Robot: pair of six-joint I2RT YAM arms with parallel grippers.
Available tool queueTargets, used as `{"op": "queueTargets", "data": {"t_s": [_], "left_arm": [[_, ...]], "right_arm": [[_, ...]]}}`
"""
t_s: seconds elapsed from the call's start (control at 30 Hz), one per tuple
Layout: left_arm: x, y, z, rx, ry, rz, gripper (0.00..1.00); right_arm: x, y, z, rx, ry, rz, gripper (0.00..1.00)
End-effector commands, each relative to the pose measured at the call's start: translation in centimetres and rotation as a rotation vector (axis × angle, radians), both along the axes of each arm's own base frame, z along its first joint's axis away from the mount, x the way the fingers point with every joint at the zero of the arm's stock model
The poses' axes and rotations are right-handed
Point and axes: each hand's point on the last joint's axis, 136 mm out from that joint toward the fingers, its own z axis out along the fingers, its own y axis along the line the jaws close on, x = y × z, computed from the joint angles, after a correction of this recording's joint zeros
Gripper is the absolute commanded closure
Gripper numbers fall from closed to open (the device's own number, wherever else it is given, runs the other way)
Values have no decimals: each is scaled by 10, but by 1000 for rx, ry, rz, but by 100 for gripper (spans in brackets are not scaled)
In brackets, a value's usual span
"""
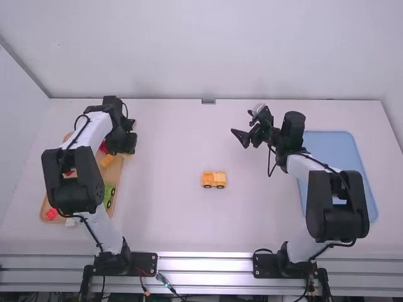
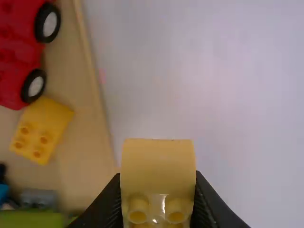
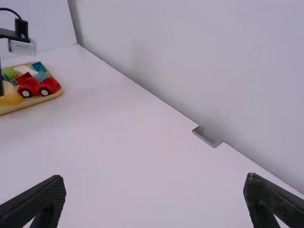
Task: Assemble lego blocks to make yellow taxi
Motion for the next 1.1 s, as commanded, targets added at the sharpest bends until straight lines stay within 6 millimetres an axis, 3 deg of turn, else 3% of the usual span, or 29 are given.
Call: {"op": "queueTargets", "data": {"t_s": [0.0,0.13,0.3,0.5,0.7,0.8,0.97,1.07], "left_arm": [[4,-37,-9,-73,0,199,98],[11,-86,-22,-119,-40,312,98],[8,-126,-26,-256,-2,558,98],[-32,-135,-32,-298,226,1010,95],[-52,-124,-38,-142,218,1235,98],[-73,-124,-37,4,171,1414,98],[-81,-152,-37,30,109,1420,98],[-86,-164,-37,34,68,1514,98]], "right_arm": [[3,0,19,-12,-66,7,1],[3,-1,19,-12,-66,5,1],[3,-1,18,-12,-61,5,1],[2,-1,18,-12,-60,5,1],[2,-1,17,-12,-57,5,1],[2,-1,17,-12,-56,5,1],[2,-1,17,-12,-56,5,1],[1,0,15,-13,-43,6,1]]}}
